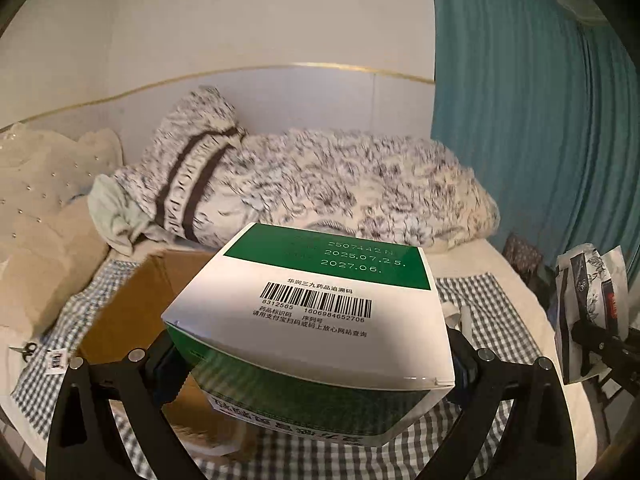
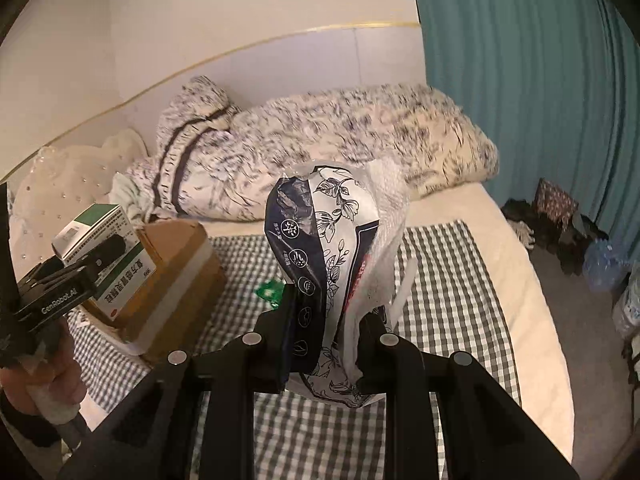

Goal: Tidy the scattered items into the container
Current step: 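Carry the box and bag over the cardboard box and open both grippers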

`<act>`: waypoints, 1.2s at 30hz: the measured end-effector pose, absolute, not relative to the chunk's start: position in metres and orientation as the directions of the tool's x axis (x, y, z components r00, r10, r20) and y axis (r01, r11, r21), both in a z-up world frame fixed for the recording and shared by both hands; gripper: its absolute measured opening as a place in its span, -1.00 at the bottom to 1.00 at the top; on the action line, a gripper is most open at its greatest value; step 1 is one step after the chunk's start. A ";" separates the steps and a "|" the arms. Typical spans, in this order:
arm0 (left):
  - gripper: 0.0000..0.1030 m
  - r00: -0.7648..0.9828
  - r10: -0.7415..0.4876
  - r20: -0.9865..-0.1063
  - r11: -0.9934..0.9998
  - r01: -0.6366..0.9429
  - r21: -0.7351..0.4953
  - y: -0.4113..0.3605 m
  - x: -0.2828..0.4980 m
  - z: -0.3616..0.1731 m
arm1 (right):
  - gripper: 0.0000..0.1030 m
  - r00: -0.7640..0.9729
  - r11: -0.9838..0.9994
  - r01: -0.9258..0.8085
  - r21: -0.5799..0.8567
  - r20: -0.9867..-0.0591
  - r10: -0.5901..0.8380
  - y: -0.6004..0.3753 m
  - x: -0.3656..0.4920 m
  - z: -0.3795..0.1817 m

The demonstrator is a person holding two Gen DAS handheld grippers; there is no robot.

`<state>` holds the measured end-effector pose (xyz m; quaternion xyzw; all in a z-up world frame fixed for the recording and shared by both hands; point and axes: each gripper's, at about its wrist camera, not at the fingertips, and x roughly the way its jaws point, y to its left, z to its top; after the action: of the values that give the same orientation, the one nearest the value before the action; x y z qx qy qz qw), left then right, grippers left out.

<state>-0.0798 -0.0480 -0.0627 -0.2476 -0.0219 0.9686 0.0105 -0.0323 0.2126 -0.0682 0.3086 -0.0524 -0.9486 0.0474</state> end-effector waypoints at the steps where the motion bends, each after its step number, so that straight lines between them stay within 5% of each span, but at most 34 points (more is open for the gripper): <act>1: 0.95 -0.880 0.026 -0.474 -0.999 -0.004 -0.047 -0.054 -0.074 -0.058 | -0.57 -0.811 -0.990 0.063 0.127 -0.571 -0.125 0.209 -0.028 -0.063; 20: 0.95 -0.915 -0.019 -0.404 -0.998 0.040 -0.044 -0.124 -0.019 -0.008 | -0.57 -0.846 -0.981 0.155 0.117 -0.496 -0.193 0.134 0.001 -0.018; 36: 0.95 -0.887 -0.102 -0.450 -0.991 0.129 -0.030 -0.192 -0.038 -0.024 | -0.57 -0.803 -0.956 0.275 0.098 -0.523 -0.285 0.060 -0.037 -0.029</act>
<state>-0.0384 -0.1918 -0.0242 -0.2299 -0.0297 0.9710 -0.0594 -0.0373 0.0604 -0.0294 0.2770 -0.0086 -0.9495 0.1474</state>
